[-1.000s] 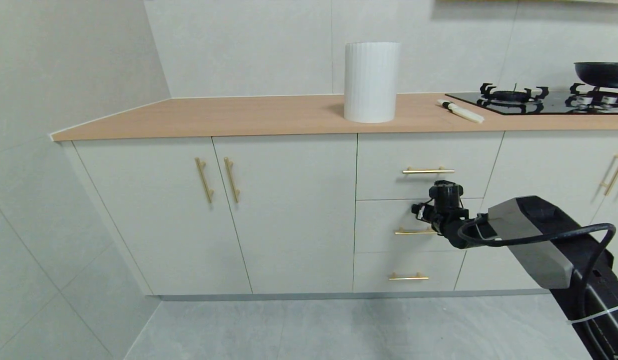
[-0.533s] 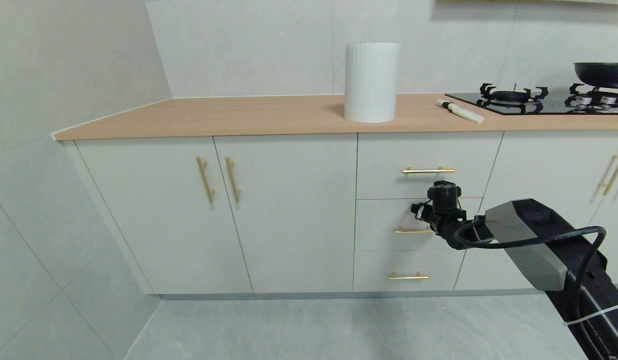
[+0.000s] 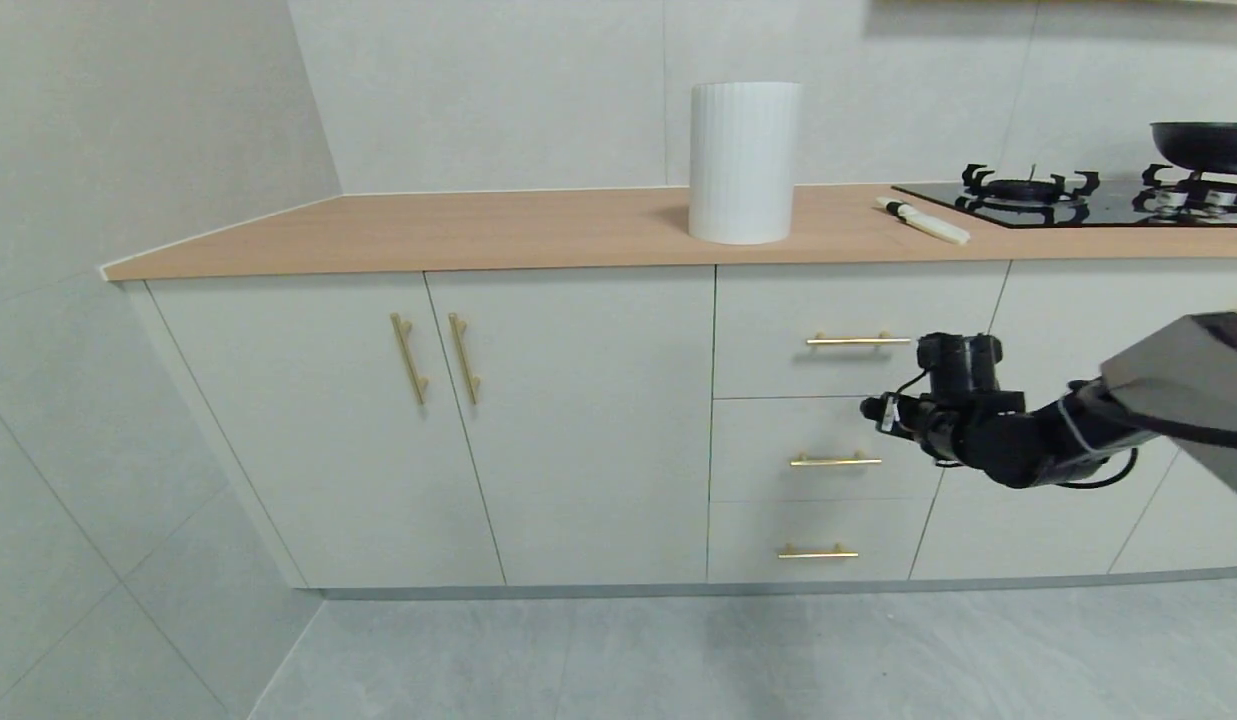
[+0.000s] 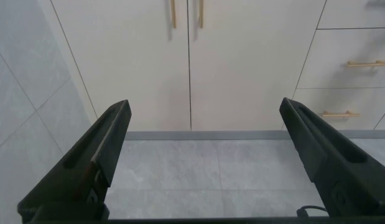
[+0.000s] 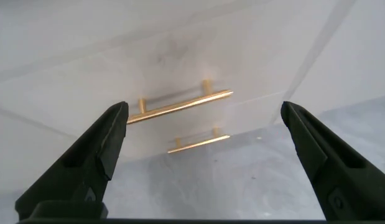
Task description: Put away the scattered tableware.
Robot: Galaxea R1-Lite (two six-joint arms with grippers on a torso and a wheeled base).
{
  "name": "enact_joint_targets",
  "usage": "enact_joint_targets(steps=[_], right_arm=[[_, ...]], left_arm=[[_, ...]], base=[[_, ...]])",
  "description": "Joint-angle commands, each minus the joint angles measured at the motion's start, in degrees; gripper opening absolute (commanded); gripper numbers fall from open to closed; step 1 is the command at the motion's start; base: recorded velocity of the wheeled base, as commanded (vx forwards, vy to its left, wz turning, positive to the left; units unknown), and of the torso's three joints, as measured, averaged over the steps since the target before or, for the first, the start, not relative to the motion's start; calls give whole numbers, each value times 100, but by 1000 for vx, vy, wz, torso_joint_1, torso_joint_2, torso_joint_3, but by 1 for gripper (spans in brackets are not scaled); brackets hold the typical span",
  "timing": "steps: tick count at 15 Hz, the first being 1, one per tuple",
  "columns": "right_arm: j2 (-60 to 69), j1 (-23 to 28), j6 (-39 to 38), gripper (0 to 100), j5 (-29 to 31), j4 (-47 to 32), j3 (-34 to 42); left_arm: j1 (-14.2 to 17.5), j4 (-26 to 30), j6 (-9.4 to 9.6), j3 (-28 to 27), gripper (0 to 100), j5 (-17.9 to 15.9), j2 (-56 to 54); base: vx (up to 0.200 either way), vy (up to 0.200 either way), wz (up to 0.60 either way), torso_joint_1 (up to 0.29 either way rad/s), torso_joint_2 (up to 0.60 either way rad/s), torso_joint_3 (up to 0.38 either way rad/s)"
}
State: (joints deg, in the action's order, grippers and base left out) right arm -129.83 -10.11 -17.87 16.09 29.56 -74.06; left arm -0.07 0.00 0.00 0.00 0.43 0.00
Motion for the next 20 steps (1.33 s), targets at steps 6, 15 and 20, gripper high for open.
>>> enact_joint_targets(steps=[6, 15, 20], right_arm=[[6224, -299, 996, 100, 105, -73, 3697], [11427, 360, 2156, 100, 676, -2833, 5507], [12983, 1002, 2508, 100, 535, -3501, 5876]], left_arm=[[-1, 0, 0, 0, 100, 1, 0], [-1, 0, 0, 0, 100, 1, 0], [-1, 0, 0, 0, 100, 1, 0]], base=[[0, 0, 0, 0, 0, 0], [0, 0, 0, 0, 0, 0], [0, 0, 0, 0, 0, 0]])
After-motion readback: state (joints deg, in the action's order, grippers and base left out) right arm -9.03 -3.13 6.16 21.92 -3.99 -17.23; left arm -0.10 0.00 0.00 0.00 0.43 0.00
